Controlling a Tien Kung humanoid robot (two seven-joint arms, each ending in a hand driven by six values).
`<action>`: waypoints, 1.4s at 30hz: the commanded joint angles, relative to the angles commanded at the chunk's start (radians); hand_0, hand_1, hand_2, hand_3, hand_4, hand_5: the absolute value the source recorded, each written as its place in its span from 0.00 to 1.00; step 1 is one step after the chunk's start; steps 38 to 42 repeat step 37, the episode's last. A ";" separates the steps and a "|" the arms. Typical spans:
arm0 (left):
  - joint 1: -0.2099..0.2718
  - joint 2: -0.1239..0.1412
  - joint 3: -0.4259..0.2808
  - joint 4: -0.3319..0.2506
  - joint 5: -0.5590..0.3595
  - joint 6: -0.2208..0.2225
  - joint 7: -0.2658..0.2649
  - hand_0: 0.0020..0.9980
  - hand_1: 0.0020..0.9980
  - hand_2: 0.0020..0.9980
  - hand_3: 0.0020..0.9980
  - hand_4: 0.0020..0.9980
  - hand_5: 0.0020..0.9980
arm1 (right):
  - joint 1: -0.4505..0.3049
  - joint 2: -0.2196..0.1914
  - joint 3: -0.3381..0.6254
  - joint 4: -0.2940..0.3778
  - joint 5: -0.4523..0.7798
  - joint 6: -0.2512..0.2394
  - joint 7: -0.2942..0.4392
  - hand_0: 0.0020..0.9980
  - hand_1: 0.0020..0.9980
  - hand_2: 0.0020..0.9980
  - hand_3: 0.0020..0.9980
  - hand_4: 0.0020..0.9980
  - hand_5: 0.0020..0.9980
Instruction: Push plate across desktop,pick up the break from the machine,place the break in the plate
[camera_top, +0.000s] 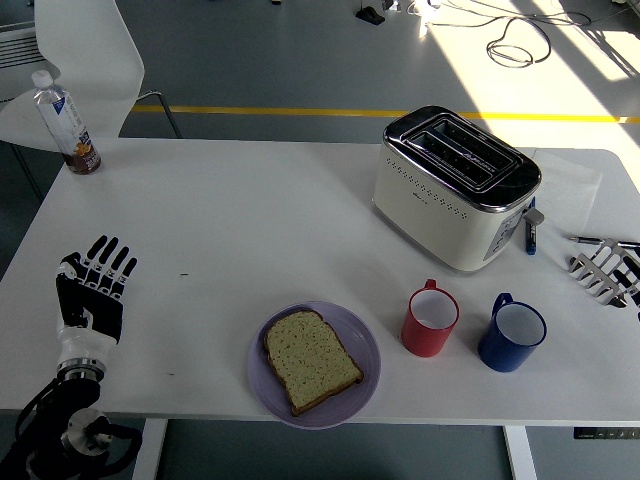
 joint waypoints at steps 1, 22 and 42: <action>-0.001 0.000 0.000 0.000 0.000 0.000 0.000 0.82 0.81 0.80 0.67 0.39 0.90 | 0.001 0.001 -0.002 -0.001 0.001 0.000 0.000 0.75 0.73 0.74 0.74 0.52 0.46; -0.006 0.000 -0.008 0.006 0.008 0.008 0.004 0.82 0.79 0.79 0.67 0.43 0.94 | 0.012 0.007 -0.026 -0.018 0.006 -0.007 0.005 0.75 0.72 0.74 0.75 0.52 0.46; -0.007 0.000 -0.012 0.014 0.031 0.034 0.000 0.82 0.79 0.80 0.67 0.43 0.94 | 0.013 0.008 -0.027 -0.028 0.008 -0.010 0.007 0.75 0.72 0.74 0.74 0.52 0.46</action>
